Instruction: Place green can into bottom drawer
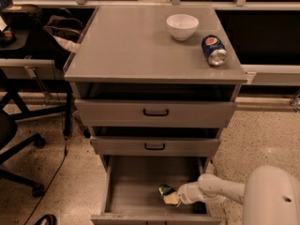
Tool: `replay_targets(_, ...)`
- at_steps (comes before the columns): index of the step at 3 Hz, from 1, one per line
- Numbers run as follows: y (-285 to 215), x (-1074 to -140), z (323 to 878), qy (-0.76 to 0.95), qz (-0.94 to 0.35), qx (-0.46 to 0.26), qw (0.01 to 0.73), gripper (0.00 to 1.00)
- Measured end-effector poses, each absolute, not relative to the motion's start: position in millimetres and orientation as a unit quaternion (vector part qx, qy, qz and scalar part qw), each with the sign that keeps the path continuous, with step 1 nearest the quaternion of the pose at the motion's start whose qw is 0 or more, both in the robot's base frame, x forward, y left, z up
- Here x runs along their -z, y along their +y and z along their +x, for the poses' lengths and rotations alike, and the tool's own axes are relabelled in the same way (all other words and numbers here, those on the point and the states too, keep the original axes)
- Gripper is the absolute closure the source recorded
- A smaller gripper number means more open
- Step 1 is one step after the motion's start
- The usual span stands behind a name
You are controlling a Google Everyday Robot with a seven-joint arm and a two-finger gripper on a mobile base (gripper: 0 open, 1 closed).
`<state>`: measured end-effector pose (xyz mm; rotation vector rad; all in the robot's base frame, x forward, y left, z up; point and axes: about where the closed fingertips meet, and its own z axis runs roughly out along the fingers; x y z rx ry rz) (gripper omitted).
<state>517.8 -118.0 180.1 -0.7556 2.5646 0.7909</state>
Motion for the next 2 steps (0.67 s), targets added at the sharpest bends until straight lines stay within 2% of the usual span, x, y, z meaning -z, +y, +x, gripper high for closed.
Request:
replay_targets(1, -117.9, -180.1, 517.7, 0.905, -0.267, -0.279, 0.176, 0.0)
replay_targets(2, -117.9, -180.1, 517.7, 0.905, -0.267, -0.279, 0.176, 0.0)
